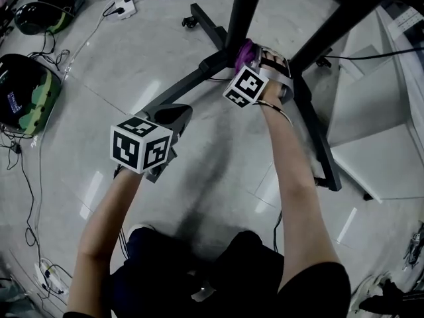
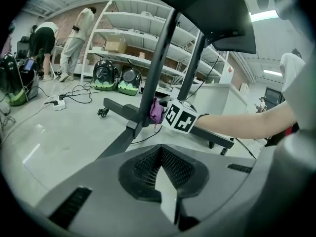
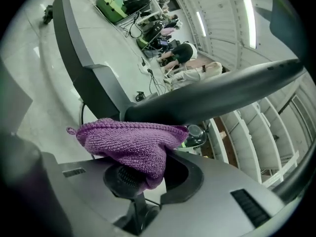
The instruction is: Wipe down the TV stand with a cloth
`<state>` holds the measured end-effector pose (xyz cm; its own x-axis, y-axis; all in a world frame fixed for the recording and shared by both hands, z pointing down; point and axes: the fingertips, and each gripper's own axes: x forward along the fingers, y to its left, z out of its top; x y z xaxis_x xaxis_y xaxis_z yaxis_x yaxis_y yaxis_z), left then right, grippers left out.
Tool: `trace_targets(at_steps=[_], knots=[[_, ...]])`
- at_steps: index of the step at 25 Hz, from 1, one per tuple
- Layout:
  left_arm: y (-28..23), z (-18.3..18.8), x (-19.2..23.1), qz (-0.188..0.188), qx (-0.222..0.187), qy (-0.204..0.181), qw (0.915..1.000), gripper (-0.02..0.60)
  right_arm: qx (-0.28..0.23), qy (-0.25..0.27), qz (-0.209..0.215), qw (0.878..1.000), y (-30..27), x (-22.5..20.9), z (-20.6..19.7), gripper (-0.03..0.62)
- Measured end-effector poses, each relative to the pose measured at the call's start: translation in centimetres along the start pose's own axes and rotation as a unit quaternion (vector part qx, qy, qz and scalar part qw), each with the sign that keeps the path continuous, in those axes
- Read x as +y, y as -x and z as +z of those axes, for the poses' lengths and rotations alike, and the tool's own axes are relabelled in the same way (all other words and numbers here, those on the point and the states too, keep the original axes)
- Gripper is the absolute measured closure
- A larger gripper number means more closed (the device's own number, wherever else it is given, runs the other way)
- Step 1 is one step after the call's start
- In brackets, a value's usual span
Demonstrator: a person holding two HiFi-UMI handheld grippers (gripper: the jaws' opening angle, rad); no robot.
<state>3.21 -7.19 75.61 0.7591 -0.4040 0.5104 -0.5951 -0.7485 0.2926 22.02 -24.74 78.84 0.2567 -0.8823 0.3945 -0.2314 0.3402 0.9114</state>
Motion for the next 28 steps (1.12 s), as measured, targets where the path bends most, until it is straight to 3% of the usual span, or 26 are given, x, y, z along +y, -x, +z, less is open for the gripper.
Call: trace_targets(at_steps=[7, 13, 21, 28], knots=[[-1.4, 2.3, -0.3, -0.013, 0.014, -0.017, 0.9997, 0.575, 0.021, 0.014, 0.016, 1.0, -2.5, -0.7, -0.7, 0.52], [-3.2, 3.8, -0.9, -0.032, 0.012, 0.012, 0.9994, 0.575, 0.045, 0.122, -0.015, 0.991, -1.7, 0.1, -2.0, 0.52], [-4.4, 3.3, -3.9, -0.065, 0.009, 0.021, 0.9976, 0.575, 0.09, 0.124, -0.009, 0.988, -0.6, 0.0, -6.2, 0.52], [-5.1, 2.8, -5.0, -0.075, 0.013, 0.011, 0.997, 0.575, 0.106, 0.14, -0.031, 0.984, 0.9, -0.8, -8.7, 0.52]])
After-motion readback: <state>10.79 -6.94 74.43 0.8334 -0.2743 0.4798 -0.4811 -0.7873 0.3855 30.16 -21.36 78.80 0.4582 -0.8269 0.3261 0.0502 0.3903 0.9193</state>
